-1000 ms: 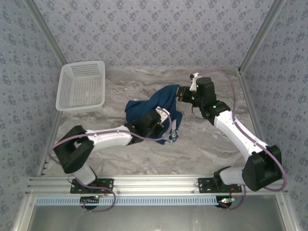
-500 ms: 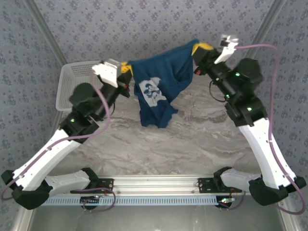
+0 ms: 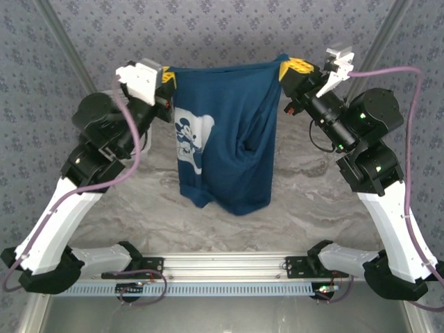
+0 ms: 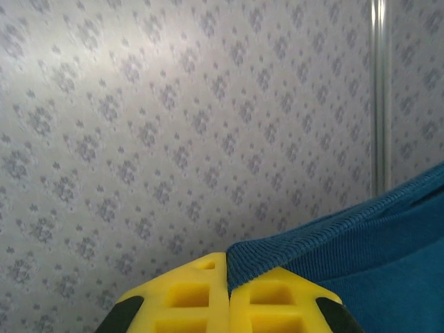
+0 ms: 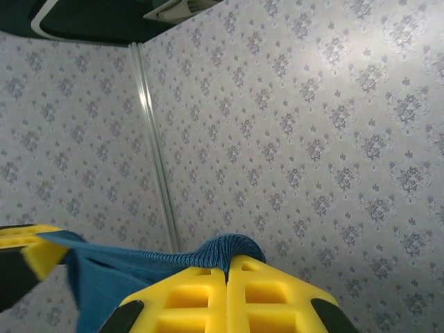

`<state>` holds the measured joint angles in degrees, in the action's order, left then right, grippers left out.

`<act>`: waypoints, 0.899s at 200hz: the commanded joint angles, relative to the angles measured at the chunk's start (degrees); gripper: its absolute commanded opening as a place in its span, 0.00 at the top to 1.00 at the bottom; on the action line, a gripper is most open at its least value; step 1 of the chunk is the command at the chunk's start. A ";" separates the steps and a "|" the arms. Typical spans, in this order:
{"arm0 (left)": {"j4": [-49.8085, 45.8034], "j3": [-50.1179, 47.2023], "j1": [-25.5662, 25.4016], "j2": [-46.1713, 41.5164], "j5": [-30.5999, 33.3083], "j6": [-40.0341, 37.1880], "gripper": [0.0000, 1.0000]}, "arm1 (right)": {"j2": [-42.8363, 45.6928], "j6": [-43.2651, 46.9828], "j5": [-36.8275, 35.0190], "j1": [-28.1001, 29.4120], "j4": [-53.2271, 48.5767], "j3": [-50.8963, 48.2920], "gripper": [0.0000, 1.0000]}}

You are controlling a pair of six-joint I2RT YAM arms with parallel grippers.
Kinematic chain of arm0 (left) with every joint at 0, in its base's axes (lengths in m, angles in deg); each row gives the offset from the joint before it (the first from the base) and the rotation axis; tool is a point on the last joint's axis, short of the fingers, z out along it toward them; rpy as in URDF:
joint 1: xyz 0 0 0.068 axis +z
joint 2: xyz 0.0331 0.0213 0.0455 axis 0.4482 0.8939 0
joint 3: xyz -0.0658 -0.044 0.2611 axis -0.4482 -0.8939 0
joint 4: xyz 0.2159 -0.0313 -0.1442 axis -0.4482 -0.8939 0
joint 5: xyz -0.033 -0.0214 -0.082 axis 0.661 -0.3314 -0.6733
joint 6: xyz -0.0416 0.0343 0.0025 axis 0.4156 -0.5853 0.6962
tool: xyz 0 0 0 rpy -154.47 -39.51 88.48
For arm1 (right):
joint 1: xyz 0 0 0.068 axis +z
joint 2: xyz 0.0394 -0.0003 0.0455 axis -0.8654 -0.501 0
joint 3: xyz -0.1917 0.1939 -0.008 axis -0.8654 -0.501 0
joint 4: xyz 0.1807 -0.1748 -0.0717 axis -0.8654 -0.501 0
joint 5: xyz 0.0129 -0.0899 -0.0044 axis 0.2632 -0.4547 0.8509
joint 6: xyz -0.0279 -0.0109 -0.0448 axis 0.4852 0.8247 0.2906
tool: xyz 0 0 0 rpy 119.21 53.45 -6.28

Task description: Fold the inside-out t-shirt

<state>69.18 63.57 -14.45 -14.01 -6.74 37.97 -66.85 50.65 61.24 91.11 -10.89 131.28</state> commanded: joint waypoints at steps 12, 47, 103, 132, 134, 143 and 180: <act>-4.10 3.98 2.04 7.43 -7.91 5.62 1.00 | 0.58 7.82 -10.19 -1.00 -5.13 4.00 1.00; -4.06 8.77 1.40 14.34 -17.76 10.37 1.00 | -3.72 7.90 -12.40 -10.91 -10.48 13.17 1.00; -2.35 7.29 1.06 17.30 -22.41 15.13 1.00 | -13.38 5.98 -6.14 -11.39 -15.50 29.70 1.00; 3.43 -8.28 6.42 13.58 -22.01 23.24 1.00 | -18.88 9.34 -7.23 -0.88 -17.70 28.40 1.00; 3.73 -9.59 6.82 13.25 -21.96 23.63 1.00 | -19.42 9.37 -7.47 0.23 -17.73 27.92 1.00; 5.02 -15.67 8.20 11.95 -20.41 24.91 1.00 | -21.04 8.70 -7.23 3.16 -17.31 24.94 1.00; 5.84 -40.88 15.95 9.64 -13.97 32.73 0.92 | -26.45 -3.63 -2.00 10.16 -6.95 2.49 1.00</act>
<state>76.69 36.11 -3.48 -3.44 -26.61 62.67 -89.55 56.05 55.75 97.84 -25.34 147.23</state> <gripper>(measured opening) 0.045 0.061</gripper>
